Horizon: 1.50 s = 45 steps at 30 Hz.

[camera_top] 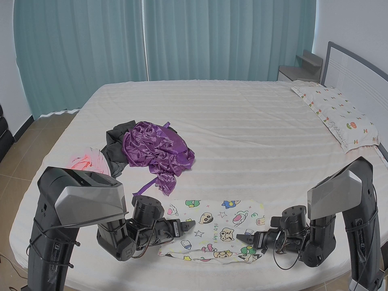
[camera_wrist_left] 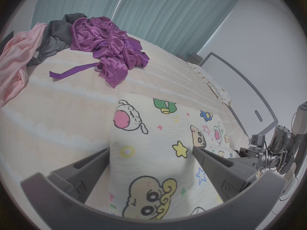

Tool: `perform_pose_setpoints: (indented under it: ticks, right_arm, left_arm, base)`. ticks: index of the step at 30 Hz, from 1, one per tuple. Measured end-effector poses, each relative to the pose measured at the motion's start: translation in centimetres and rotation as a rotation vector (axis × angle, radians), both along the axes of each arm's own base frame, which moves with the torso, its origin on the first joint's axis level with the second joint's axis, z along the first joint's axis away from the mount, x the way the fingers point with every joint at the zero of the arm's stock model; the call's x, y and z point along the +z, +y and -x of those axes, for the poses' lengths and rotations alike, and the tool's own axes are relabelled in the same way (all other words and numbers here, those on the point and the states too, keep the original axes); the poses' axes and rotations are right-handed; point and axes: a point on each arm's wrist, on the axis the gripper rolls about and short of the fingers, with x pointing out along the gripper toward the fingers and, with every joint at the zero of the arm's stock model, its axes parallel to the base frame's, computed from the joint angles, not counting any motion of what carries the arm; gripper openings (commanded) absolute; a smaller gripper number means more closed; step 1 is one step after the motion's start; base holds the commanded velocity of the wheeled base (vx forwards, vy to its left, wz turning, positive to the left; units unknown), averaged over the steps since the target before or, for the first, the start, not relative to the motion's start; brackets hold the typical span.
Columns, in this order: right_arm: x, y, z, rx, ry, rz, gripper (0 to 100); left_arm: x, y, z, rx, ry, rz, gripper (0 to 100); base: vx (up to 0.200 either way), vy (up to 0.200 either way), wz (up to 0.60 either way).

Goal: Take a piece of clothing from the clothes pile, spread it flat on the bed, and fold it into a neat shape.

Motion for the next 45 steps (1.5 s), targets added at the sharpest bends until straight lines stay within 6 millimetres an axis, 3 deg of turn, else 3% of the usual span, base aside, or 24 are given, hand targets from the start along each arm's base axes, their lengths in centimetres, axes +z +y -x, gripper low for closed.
perform_pose_setpoints:
  ticks: [12, 23, 41, 45]
  right_arm:
    - [0.1, 0.2, -0.5, -0.064, 0.004, -0.094, 0]
    - [0.1, 0.2, -0.6, -0.073, 0.008, -0.103, 0]
    - [0.9, 0.2, -0.6, -0.074, -0.011, -0.114, 0]
    - [1.0, 0.1, -0.7, -0.076, -0.014, -0.115, 0]
  left_arm:
    - [-0.1, -0.9, 1.0, -0.013, 0.014, 0.008, 0]
    - [1.1, -1.2, 1.8, -0.016, 0.014, 0.027, 0]
    - [1.7, -1.2, 1.4, 0.02, -0.04, 0.037, 0]
    - [1.8, -1.3, 1.5, 0.016, -0.042, 0.037, 0]
  base:
    - [0.0, 0.0, 0.0]
    - [-0.055, 0.0, 0.0]
    - [-0.033, 0.0, 0.0]
    - [0.0, -0.2, 0.0]
